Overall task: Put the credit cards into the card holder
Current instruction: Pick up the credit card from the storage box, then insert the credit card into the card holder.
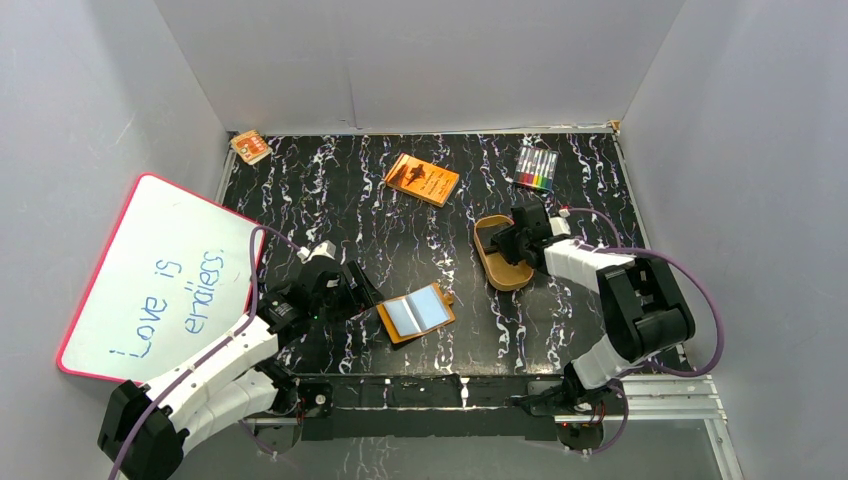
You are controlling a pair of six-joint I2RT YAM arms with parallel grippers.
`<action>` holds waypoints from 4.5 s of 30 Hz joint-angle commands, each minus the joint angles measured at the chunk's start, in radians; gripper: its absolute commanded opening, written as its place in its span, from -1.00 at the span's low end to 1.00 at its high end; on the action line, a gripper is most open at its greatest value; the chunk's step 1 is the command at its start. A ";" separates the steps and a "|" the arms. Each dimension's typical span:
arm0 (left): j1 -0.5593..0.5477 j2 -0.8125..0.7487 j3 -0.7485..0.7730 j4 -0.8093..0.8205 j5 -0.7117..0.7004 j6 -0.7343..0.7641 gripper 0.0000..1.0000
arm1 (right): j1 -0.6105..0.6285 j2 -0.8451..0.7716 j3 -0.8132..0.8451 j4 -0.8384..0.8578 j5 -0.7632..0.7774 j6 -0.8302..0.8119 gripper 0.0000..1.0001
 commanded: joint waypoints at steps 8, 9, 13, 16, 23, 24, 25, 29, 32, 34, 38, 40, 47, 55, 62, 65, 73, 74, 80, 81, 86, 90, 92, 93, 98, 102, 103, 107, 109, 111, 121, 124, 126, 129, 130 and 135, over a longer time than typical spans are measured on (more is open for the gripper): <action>0.001 0.009 0.007 0.008 -0.004 -0.008 0.47 | -0.003 -0.073 -0.051 -0.012 0.010 -0.029 -0.25; 0.001 0.009 0.005 0.008 -0.003 -0.009 0.47 | -0.003 -0.076 -0.053 -0.012 0.010 -0.031 -0.26; 0.001 0.007 0.003 0.009 0.000 -0.011 0.47 | -0.002 -0.084 -0.059 -0.012 0.008 -0.038 -0.26; 0.001 0.003 0.001 0.008 0.002 -0.014 0.47 | -0.003 -0.090 -0.060 -0.011 0.006 -0.040 -0.30; 0.001 0.004 -0.004 0.011 0.007 -0.019 0.46 | -0.003 -0.116 -0.074 0.034 -0.009 -0.045 -0.46; 0.001 0.004 -0.005 0.013 0.007 -0.020 0.46 | -0.004 -0.119 -0.075 0.036 -0.009 -0.045 -0.48; 0.001 0.004 -0.006 0.013 0.007 -0.021 0.46 | -0.003 -0.121 -0.075 0.036 -0.010 -0.045 -0.50; 0.000 0.003 -0.008 0.016 0.008 -0.023 0.46 | -0.003 -0.131 -0.072 0.032 -0.012 -0.048 -0.60; 0.001 0.003 -0.009 0.016 0.008 -0.022 0.46 | -0.003 -0.135 -0.066 0.031 -0.016 -0.051 -0.67; 0.001 0.004 -0.009 0.015 0.009 -0.022 0.46 | -0.003 -0.139 -0.063 0.029 -0.018 -0.053 -0.73; 0.001 0.003 -0.010 0.016 0.007 -0.022 0.46 | -0.003 -0.148 -0.054 0.029 -0.026 -0.068 -0.84; 0.001 0.003 -0.010 0.017 0.007 -0.022 0.46 | -0.003 -0.153 -0.052 0.028 -0.028 -0.069 -0.94; 0.000 -0.002 0.000 0.010 -0.005 -0.017 0.45 | 0.032 -0.213 0.014 -0.008 0.020 -0.080 -1.00; 0.001 -0.013 0.033 -0.015 -0.033 -0.013 0.44 | 0.033 -0.236 0.168 -0.204 0.012 -0.052 -1.00; 0.001 -0.033 0.064 -0.068 -0.056 0.001 0.43 | 0.033 -0.309 0.213 -0.174 -0.115 -0.299 -1.00; 0.000 -0.059 0.061 -0.105 -0.056 0.010 0.44 | 0.032 -0.301 0.289 -0.235 -0.316 -0.582 -1.00; 0.000 -0.107 -0.044 -0.039 -0.003 -0.031 0.45 | 0.181 -0.317 0.231 -0.343 -0.708 -1.020 -1.00; 0.001 -0.104 -0.058 -0.015 0.008 -0.038 0.46 | 0.209 -0.308 0.216 -0.348 -0.721 -1.037 -1.00; 0.000 -0.035 -0.115 0.126 0.112 -0.065 0.46 | 0.271 -0.282 0.062 -0.147 -0.818 -0.976 -1.00; 0.000 -0.014 -0.116 0.144 0.126 -0.064 0.46 | 0.276 -0.273 0.050 -0.118 -0.821 -0.965 -1.00; 0.000 0.101 -0.106 0.202 0.155 -0.039 0.43 | 0.293 -0.204 0.036 -0.054 -0.849 -0.927 -1.00; 0.001 0.193 -0.092 0.244 0.161 -0.014 0.29 | 0.301 -0.181 0.010 -0.028 -0.840 -0.879 -1.00; 0.002 0.241 -0.083 0.260 0.154 -0.006 0.14 | 0.303 -0.184 -0.010 -0.013 -0.837 -0.850 -1.00; 0.001 0.258 -0.079 0.269 0.151 -0.003 0.05 | 0.304 -0.189 -0.020 -0.012 -0.834 -0.837 -1.00; 0.001 0.324 -0.057 0.312 0.135 0.013 -0.34 | 0.308 -0.232 -0.051 -0.013 -0.799 -0.794 -1.00; 0.001 0.377 -0.018 0.342 0.125 0.043 -0.53 | 0.308 -0.263 -0.072 -0.022 -0.770 -0.763 -1.00; 0.001 0.390 -0.009 0.342 0.123 0.051 -0.59 | 0.308 -0.263 -0.077 -0.022 -0.765 -0.750 -1.00; 0.000 0.437 0.018 0.355 0.113 0.077 -0.77 | 0.307 -0.230 -0.107 0.042 -0.776 -0.680 -1.00; 0.001 0.457 0.030 0.359 0.109 0.090 -0.84 | 0.308 -0.204 -0.110 0.073 -0.789 -0.660 -1.00; 0.001 0.475 0.045 0.358 0.106 0.097 -0.87 | 0.308 -0.176 -0.104 0.081 -0.784 -0.650 -1.00; 0.002 0.489 0.054 0.351 0.096 0.112 -0.88 | 0.295 -0.054 -0.045 0.048 -0.767 -0.679 -1.00; 0.001 0.498 0.059 0.351 0.100 0.116 -0.88 | 0.292 -0.036 -0.033 0.042 -0.746 -0.694 -1.00; 0.001 0.504 0.064 0.350 0.103 0.119 -0.88 | 0.289 -0.025 -0.025 0.041 -0.742 -0.701 -1.00; 0.001 0.513 0.069 0.350 0.106 0.122 -0.88 | 0.287 -0.003 -0.015 0.039 -0.739 -0.712 -1.00; 0.001 0.514 0.070 0.350 0.106 0.123 -0.88 | 0.286 0.002 -0.013 0.041 -0.740 -0.713 -1.00; 0.001 0.518 0.070 0.354 0.109 0.121 -0.88 | 0.285 0.030 -0.002 0.045 -0.747 -0.715 -1.00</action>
